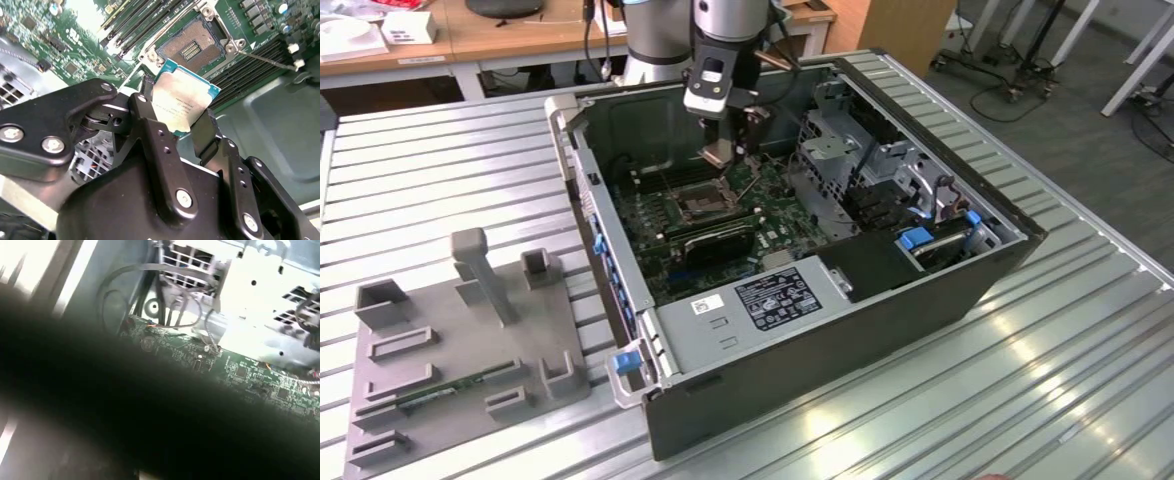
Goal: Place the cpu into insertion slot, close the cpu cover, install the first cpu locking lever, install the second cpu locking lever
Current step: 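Place the cpu into insertion slot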
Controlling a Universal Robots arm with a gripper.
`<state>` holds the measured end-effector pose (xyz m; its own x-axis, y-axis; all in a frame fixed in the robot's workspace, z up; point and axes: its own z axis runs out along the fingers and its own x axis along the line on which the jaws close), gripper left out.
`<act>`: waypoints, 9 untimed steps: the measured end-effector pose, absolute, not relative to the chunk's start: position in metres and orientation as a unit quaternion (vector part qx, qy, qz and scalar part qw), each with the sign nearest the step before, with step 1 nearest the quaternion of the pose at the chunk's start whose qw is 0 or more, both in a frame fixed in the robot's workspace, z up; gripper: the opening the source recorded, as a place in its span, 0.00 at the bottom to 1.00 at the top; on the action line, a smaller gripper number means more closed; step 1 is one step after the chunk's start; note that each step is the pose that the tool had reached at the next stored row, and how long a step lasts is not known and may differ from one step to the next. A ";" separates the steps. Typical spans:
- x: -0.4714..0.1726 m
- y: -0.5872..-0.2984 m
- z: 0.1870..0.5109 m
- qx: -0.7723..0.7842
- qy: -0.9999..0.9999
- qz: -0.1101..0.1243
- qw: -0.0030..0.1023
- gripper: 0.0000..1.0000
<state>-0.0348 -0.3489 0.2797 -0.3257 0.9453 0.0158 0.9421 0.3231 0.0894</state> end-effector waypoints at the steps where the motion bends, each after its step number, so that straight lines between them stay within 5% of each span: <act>1: -0.035 -0.349 0.279 0.588 0.808 0.041 0.020 0.54; 9: -0.035 -0.349 0.279 0.621 0.783 0.040 0.022 0.54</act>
<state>-0.0349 -0.3490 0.2786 -0.2286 0.9734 0.0158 0.9699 0.2263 0.0894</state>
